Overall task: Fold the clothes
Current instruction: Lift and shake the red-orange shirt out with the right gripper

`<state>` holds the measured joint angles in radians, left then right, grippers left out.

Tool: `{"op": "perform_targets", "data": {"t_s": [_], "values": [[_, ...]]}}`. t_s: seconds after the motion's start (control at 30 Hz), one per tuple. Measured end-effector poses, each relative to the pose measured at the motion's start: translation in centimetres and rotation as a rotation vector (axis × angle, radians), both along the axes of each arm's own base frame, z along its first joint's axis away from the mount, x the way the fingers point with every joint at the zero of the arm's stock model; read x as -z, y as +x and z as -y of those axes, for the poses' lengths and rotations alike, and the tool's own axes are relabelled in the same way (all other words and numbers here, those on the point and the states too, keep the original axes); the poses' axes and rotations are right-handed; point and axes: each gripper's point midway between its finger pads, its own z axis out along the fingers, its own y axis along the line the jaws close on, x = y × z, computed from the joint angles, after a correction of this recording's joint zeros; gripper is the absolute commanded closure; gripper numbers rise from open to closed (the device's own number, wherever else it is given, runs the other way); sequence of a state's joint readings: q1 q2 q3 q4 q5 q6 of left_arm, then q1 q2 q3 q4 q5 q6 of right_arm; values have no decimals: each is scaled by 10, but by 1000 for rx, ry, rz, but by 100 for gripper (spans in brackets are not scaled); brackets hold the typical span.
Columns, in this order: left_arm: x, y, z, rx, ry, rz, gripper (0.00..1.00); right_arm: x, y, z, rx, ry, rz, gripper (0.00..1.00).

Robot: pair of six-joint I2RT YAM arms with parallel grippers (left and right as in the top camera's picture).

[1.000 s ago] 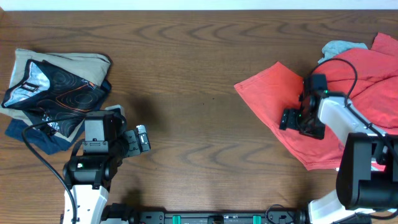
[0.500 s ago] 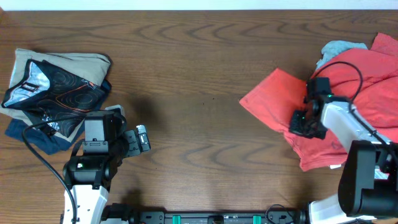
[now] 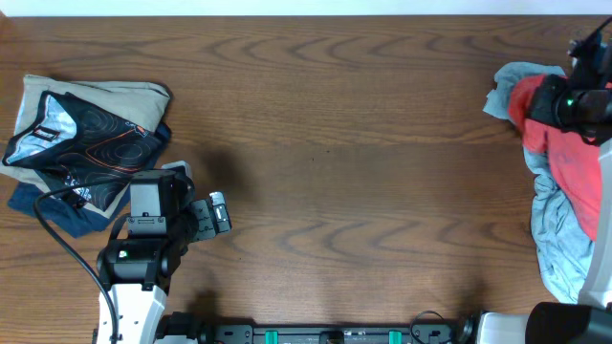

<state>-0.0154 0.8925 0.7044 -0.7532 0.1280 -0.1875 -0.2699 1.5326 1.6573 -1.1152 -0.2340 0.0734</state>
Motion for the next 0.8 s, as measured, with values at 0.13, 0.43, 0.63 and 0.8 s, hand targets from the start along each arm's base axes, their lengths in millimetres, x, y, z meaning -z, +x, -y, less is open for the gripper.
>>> {"op": "perform_targets", "data": {"t_s": [0.13,0.43,0.63,0.8], "values": [[0,0,0,0,0,0,2,-32,3,-65,-338,148,138,99],[0,0,0,0,0,0,2,-98,-38,-175,-849,249,405,99],[0,0,0,0,0,0,2,-88,-50,-207,-952,231,368,87],[0,0,0,0,0,0,2,-60,-53,-223,-986,230,254,18]]}}
